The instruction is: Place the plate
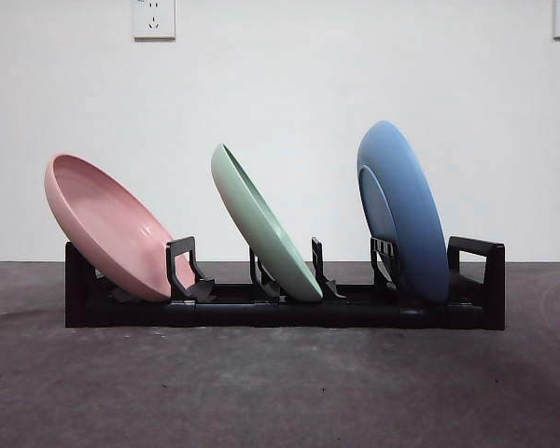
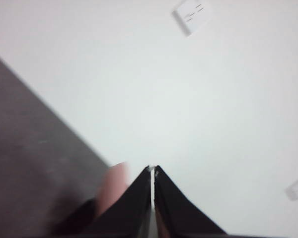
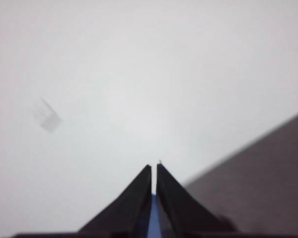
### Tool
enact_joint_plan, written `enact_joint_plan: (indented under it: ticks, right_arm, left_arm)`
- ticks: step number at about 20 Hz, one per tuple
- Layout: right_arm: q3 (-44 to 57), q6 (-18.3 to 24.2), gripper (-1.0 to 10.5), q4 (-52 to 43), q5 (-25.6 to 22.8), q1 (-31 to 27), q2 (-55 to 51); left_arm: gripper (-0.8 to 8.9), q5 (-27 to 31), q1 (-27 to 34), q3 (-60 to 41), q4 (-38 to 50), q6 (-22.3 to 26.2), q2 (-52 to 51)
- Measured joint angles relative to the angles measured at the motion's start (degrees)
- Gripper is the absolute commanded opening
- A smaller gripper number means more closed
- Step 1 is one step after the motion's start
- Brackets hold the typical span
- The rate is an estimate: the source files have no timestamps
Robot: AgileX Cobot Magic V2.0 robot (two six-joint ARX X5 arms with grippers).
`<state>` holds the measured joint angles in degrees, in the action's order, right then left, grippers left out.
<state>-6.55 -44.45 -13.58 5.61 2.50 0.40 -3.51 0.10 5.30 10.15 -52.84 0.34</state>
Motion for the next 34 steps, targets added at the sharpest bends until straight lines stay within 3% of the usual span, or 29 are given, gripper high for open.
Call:
enact_joint_plan:
  ticks: [3,6,12,15,19,23,29,32,34]
  right_arm:
    - [-5.7,-3.6,0.1,2.6,3.6,0.0,1.8]
    - [-12.5,-3.7,0.1,7.9,9.0,0.0,6.4]
    - [-27.2,4.0,0.1,19.8,21.5,0.0,20.3]
    - [-33.7,8.9,0.1,26.8,24.6,0.0,26.6]
    - [-42.6,16.7,0.1,40.3,24.3,0.5,34.8]
    - [-48.8,24.5,0.1,52.8,20.8,1.8,41.4]
    - [-55.1,32.7,0.1,66.6,12.2,4.2,49.0]
    - [-56.8,35.7,2.0,68.7,11.1,5.1,51.6]
    - [-56.9,35.7,2.5,70.3,11.1,5.3,52.8]
  left_arm:
    - [0.10,-1.9,0.0,6.2,-2.8,-1.3,1.1]
    - [0.11,-5.3,0.0,14.3,-8.7,0.7,4.9]
    - [0.11,-16.4,0.0,32.3,-27.2,13.8,18.7]
    - [0.11,-18.4,0.0,40.9,-37.3,19.7,25.6]
    - [0.11,-18.6,0.0,51.5,-53.2,26.9,34.8]
    - [0.11,-18.5,0.0,59.4,-66.1,32.8,42.6]
    - [0.11,-10.2,0.0,66.2,-77.1,41.3,51.8]
    - [2.30,-10.0,0.0,66.3,-76.8,43.9,53.6]
    - [2.60,-9.9,0.0,66.3,-76.8,44.9,53.7]
